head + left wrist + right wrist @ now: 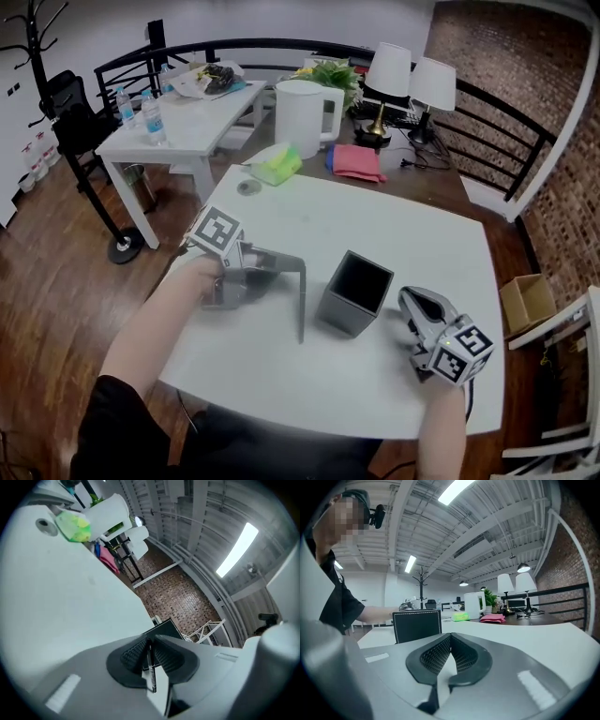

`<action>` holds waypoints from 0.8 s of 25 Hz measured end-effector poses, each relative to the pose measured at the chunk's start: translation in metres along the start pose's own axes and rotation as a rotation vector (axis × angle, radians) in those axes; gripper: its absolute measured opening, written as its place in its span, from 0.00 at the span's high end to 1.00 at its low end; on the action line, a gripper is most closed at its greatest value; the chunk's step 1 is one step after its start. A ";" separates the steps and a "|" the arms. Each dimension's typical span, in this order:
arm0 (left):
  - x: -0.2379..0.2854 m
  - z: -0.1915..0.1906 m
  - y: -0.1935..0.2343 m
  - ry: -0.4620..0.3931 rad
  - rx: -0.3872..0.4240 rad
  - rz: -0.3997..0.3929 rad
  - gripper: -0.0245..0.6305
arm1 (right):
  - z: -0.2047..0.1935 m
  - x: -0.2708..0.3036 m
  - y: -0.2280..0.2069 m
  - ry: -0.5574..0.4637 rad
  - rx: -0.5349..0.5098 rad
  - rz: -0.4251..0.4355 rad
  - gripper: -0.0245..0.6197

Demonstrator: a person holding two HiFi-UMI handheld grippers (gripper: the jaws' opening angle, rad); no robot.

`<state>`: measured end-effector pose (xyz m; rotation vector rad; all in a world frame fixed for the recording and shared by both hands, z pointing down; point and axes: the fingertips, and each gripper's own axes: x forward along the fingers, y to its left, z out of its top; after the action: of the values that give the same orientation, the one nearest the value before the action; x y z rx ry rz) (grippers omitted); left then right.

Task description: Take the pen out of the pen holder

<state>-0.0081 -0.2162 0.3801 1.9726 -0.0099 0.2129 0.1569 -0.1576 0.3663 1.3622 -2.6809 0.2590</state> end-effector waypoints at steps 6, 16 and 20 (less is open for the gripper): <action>-0.005 0.019 0.030 -0.021 0.109 0.131 0.88 | -0.002 -0.001 0.001 0.005 0.002 0.000 0.94; -0.003 0.040 0.039 -0.068 0.352 0.382 0.71 | -0.001 -0.001 0.002 0.002 0.005 0.000 0.94; -0.013 0.044 0.029 -0.199 0.499 0.411 0.72 | 0.000 -0.001 0.002 0.006 0.001 0.003 0.94</action>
<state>-0.0175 -0.2688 0.3874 2.4683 -0.5412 0.3050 0.1555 -0.1558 0.3663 1.3555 -2.6785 0.2643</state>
